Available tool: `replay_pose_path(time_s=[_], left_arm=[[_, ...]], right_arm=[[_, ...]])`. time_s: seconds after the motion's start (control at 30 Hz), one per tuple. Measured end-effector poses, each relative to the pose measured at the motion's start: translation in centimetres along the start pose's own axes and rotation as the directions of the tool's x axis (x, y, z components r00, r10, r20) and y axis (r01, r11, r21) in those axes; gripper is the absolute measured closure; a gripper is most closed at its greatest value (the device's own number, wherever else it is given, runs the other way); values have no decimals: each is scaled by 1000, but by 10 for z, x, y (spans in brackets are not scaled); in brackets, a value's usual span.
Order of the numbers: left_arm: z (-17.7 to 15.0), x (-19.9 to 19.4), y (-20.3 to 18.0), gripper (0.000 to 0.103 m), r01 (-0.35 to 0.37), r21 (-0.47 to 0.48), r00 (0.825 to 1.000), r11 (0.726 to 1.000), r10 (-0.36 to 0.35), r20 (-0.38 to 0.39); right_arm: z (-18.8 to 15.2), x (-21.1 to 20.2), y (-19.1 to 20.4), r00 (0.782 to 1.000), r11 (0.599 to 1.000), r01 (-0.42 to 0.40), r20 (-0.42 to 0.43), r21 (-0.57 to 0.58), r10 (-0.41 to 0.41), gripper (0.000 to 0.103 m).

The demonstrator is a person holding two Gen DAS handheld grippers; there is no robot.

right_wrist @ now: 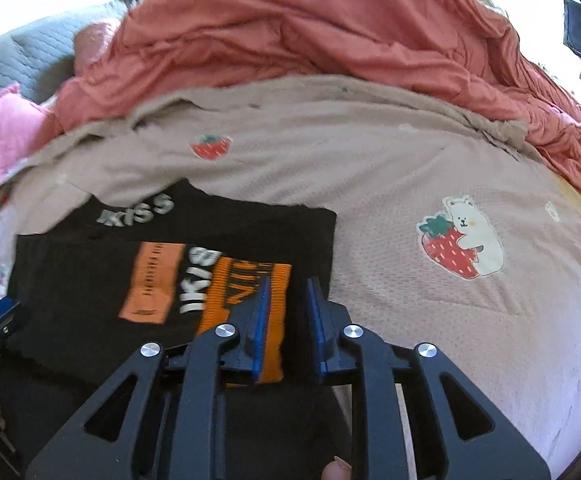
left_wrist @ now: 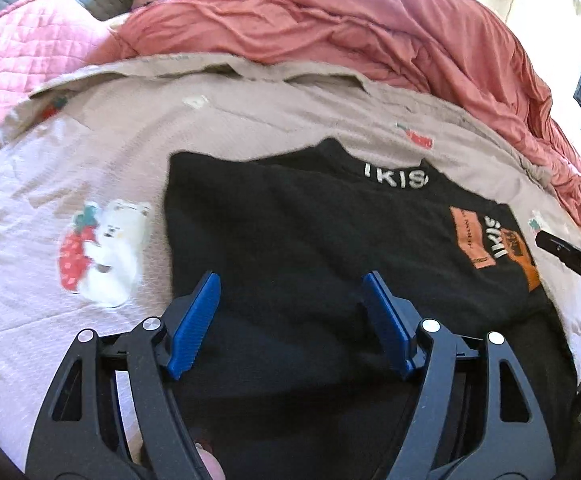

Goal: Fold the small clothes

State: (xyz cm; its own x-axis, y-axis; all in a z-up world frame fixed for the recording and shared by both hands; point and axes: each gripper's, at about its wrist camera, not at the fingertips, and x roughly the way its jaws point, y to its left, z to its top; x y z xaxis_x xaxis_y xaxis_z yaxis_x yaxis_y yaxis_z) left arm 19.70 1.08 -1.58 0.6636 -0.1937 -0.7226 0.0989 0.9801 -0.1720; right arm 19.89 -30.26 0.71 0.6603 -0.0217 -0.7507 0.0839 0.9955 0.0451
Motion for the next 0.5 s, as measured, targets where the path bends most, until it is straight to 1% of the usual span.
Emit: replay_pose_path(time_s=[0.07, 0.13, 0.2, 0.27, 0.33, 0.4, 0.43, 0.5], left_arm=[[1, -10, -3, 37, -5, 22, 1000, 1000, 4, 10], [0, -20, -9, 37, -12, 51, 1000, 999, 10, 24], [0, -26, -16, 37, 0, 76, 999, 997, -3, 42], [-2, -27, -25, 37, 19, 108, 999, 994, -24, 43], [-5, -17, -31, 37, 5, 142, 1000, 990, -5, 0], [-11, 1, -32, 37, -26, 163, 997, 986, 38, -71], [-14, 7, -31, 37, -30, 162, 995, 986, 45, -90], [-15, 12, -27, 37, -14, 146, 993, 989, 31, -110]], right_arm=[[-4, -9, 10, 999, 999, -39, 11, -32, 39, 76], [-9, -15, 22, 997, 995, -74, 13, -61, 75, 76], [-14, -20, 35, 993, 989, -117, 14, -95, 119, 73], [-16, -23, 45, 989, 983, -145, 6, -113, 147, 70], [-20, -21, 54, 986, 977, -168, -6, -133, 169, 68], [-23, -13, 59, 988, 977, -154, -30, -147, 151, 67], [-24, -8, 60, 988, 979, -148, -50, -142, 143, 67], [-27, 7, 54, 986, 985, -136, -114, -103, 124, 65]])
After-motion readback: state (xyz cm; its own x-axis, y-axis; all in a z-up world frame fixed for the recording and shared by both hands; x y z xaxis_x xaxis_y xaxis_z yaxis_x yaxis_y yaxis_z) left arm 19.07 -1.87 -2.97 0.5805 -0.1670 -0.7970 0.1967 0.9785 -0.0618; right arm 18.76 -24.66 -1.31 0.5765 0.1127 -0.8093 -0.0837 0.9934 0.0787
